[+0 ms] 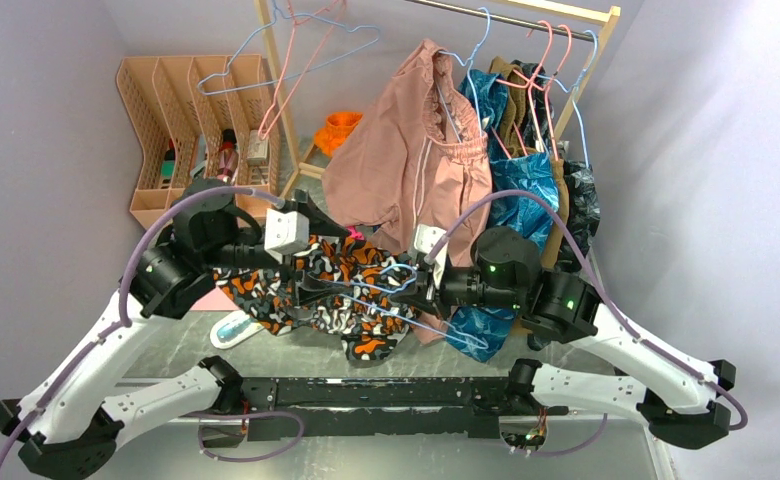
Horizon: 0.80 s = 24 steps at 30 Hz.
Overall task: Place the shorts on the hanger
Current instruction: Pick up the hanger from the clothesline.
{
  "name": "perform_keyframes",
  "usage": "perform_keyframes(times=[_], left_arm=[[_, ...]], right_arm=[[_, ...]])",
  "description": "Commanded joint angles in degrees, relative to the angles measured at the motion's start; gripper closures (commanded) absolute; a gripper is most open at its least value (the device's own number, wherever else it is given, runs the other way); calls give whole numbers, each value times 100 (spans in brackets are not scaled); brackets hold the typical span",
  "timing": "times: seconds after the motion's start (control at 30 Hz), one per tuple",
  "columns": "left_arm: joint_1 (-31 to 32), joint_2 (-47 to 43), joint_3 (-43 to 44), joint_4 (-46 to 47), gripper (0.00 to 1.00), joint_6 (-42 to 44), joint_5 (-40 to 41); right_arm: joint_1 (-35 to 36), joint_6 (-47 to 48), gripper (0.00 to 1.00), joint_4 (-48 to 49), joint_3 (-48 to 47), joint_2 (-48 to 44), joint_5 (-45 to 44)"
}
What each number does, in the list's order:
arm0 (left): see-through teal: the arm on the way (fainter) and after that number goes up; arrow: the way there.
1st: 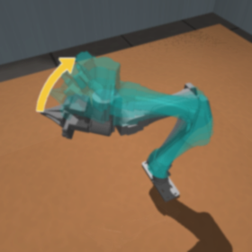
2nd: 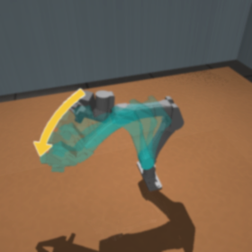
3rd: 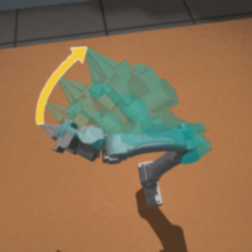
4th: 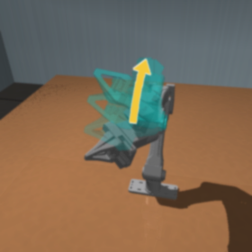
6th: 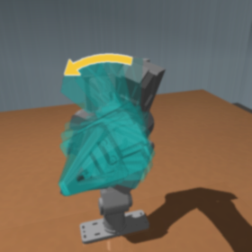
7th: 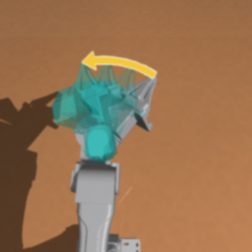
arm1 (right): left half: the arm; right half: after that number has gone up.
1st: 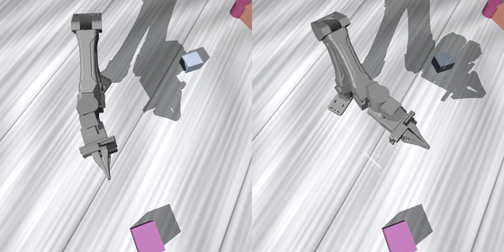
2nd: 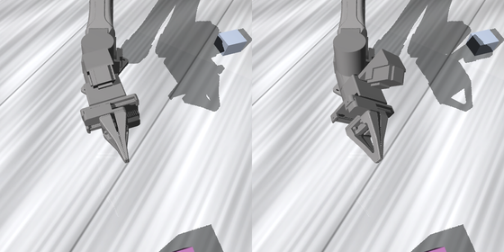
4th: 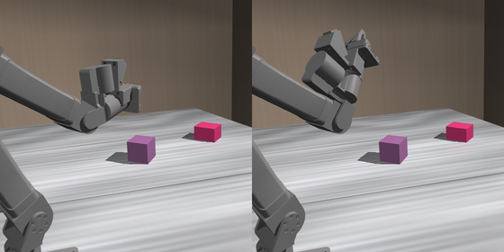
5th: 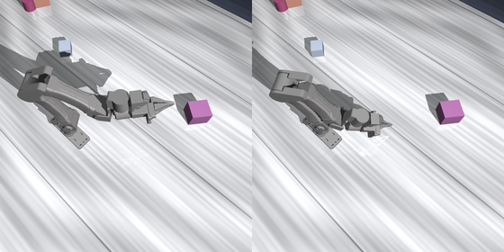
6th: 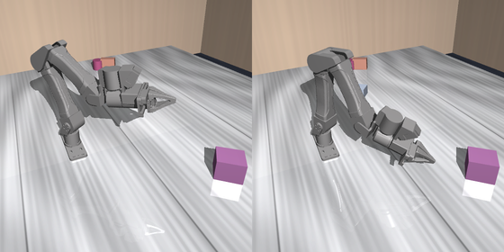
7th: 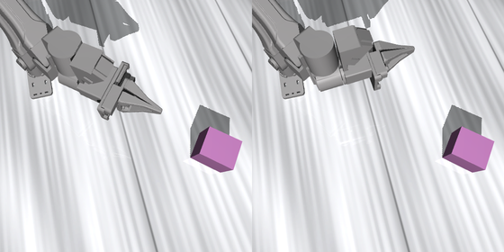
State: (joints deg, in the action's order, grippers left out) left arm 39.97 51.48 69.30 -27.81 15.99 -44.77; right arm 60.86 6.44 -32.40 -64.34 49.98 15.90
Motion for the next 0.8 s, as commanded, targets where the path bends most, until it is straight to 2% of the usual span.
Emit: perform_keyframes(times=[0.0,0.37,0.77], left_arm=[[25,367,416,-619,7,286,-896],[28,766,237,-1036,18,499,-986],[35,787,-173,-945,38,517,-1022]], right_arm=[[5,104,100,-70,101,-210,185],[5,9,100,281,73,-79,424],[5,-65,100,520,-33,130,518]])
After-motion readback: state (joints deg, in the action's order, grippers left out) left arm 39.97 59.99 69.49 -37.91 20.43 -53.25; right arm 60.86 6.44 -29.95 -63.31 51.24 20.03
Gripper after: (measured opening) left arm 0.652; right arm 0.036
